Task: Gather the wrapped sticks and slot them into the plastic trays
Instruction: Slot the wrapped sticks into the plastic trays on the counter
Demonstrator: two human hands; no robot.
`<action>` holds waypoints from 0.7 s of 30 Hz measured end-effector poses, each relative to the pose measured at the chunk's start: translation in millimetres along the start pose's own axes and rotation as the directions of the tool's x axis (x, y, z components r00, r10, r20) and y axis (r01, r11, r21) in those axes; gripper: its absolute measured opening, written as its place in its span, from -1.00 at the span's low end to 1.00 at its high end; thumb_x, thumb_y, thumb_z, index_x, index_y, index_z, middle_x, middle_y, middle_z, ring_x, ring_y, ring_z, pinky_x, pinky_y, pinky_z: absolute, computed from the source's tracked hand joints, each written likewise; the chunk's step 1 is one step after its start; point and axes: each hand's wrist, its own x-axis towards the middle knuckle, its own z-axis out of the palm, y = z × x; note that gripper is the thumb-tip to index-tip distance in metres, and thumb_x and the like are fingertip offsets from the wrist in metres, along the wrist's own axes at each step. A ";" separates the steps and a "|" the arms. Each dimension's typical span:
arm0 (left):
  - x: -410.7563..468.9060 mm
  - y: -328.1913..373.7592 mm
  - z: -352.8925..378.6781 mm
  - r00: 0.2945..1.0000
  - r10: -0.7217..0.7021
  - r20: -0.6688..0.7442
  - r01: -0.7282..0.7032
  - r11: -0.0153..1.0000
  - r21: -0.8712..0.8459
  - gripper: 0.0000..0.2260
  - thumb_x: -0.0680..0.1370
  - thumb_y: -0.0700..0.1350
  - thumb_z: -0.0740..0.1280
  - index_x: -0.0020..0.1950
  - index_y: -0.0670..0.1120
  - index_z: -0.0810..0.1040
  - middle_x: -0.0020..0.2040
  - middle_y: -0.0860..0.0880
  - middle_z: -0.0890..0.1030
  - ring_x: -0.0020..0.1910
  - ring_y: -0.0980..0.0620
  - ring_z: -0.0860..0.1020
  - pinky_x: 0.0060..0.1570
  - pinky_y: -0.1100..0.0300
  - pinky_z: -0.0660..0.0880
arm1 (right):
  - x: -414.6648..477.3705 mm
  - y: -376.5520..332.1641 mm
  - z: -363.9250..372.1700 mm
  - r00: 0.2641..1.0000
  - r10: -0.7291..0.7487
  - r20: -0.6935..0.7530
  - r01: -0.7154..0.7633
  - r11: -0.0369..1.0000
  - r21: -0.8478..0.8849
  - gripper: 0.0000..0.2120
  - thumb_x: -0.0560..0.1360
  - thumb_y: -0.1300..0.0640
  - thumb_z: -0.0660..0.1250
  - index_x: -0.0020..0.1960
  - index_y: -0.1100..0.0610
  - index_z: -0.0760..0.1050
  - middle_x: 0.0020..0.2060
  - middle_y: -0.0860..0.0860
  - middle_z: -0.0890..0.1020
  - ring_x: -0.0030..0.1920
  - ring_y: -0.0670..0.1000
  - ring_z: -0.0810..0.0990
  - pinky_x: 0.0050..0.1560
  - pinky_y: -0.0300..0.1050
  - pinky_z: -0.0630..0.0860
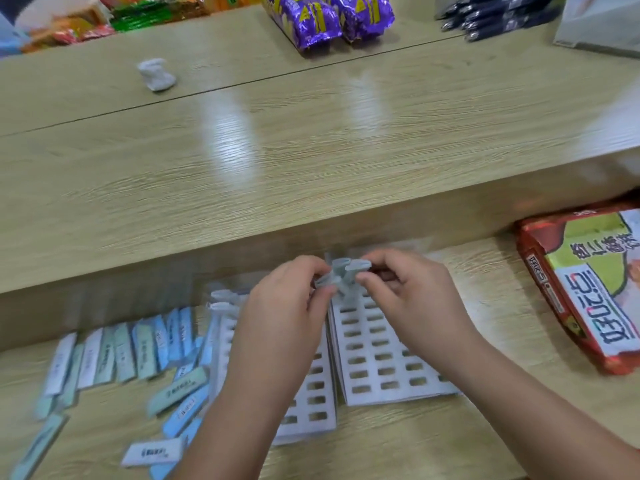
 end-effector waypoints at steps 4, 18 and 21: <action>1.2 0.7 2.5 0.998 0.048 -0.046 -0.047 0.999 0.026 -0.85 0.48 -0.14 0.51 -0.05 -0.04 0.56 -0.38 0.23 0.32 -0.36 0.12 0.41 -0.39 0.21 0.41 | 3.2 1.3 2.4 0.999 -0.043 -0.031 0.042 0.999 -0.032 -0.86 0.52 -0.01 0.34 0.05 -0.07 0.60 -0.17 -0.24 0.61 -0.13 -0.21 0.59 -0.13 -0.20 0.55; -1.8 -7.6 6.1 0.982 0.191 0.014 -0.191 0.974 0.124 -0.92 0.50 -0.25 0.46 -0.06 -0.10 0.70 -0.12 -0.01 0.67 -0.18 -0.08 0.62 -0.40 -0.03 0.55 | 6.8 1.1 5.1 0.997 -0.071 0.032 0.077 0.972 -0.223 -0.87 0.53 -0.07 0.35 -0.04 -0.03 0.59 -0.28 -0.22 0.56 -0.29 -0.24 0.49 -0.30 -0.36 0.40; -2.8 -8.1 5.6 0.985 0.174 0.000 -0.172 0.976 0.136 -0.86 0.46 -0.25 0.49 -0.01 -0.09 0.72 -0.10 -0.03 0.65 -0.18 -0.08 0.61 -0.44 0.00 0.54 | 9.2 -3.4 -2.0 0.984 -0.129 0.123 0.165 0.918 -0.360 -0.78 0.55 -0.11 0.26 0.00 -0.01 0.60 -0.23 -0.18 0.59 -0.28 -0.20 0.48 -0.30 -0.26 0.37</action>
